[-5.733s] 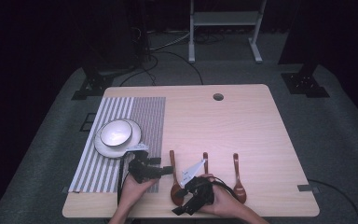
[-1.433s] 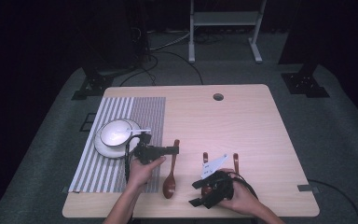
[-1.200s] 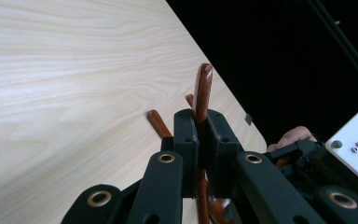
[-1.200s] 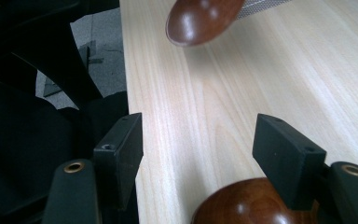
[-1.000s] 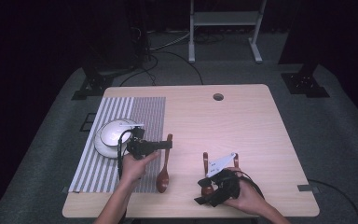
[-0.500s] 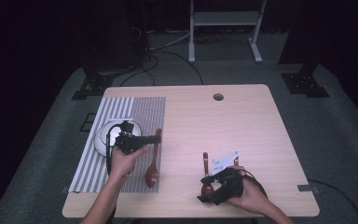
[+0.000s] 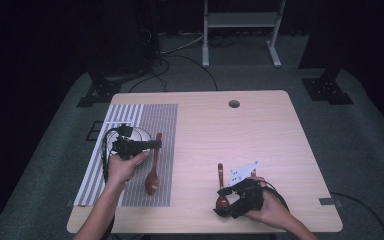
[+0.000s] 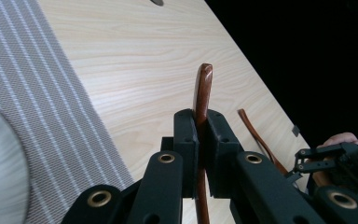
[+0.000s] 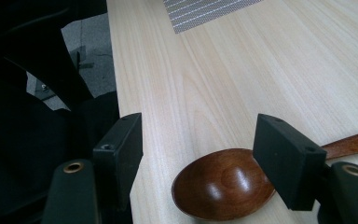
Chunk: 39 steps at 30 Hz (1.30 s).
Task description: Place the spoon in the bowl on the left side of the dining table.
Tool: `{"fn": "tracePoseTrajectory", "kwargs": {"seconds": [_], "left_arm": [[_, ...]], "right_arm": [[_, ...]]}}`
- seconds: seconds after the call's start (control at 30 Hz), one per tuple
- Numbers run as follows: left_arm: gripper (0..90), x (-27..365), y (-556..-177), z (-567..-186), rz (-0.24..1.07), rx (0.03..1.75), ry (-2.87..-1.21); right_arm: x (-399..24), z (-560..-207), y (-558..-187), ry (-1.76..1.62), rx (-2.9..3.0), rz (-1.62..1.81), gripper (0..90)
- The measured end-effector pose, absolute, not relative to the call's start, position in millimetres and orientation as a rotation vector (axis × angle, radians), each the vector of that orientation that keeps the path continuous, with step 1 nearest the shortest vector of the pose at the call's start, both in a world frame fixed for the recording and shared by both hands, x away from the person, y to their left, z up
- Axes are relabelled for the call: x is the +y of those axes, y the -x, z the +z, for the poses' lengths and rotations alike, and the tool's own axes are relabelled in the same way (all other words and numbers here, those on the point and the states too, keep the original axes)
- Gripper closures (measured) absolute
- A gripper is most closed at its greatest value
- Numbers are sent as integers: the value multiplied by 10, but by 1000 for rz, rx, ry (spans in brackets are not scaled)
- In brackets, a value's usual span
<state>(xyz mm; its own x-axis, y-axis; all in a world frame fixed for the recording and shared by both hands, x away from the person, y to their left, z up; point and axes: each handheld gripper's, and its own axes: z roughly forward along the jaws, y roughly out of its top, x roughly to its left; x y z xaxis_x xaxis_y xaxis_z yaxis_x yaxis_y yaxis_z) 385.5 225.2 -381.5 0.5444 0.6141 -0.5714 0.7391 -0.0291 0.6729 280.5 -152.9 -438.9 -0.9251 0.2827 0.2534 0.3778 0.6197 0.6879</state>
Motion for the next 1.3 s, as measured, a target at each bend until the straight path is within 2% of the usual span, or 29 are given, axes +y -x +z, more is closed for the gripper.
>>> {"fn": "tracePoseTrajectory", "kwargs": {"seconds": [0.63, 1.3], "left_arm": [[843, 2631, -4033, -3590, -67, 1193, -1701], [843, 3073, -4323, -3458, -7, 1270, -1600]], "right_arm": [[-1554, -4379, -2794, 561, -2722, -1203, 321], [-1501, -4359, -2818, 548, -2728, -1194, 321]]}}
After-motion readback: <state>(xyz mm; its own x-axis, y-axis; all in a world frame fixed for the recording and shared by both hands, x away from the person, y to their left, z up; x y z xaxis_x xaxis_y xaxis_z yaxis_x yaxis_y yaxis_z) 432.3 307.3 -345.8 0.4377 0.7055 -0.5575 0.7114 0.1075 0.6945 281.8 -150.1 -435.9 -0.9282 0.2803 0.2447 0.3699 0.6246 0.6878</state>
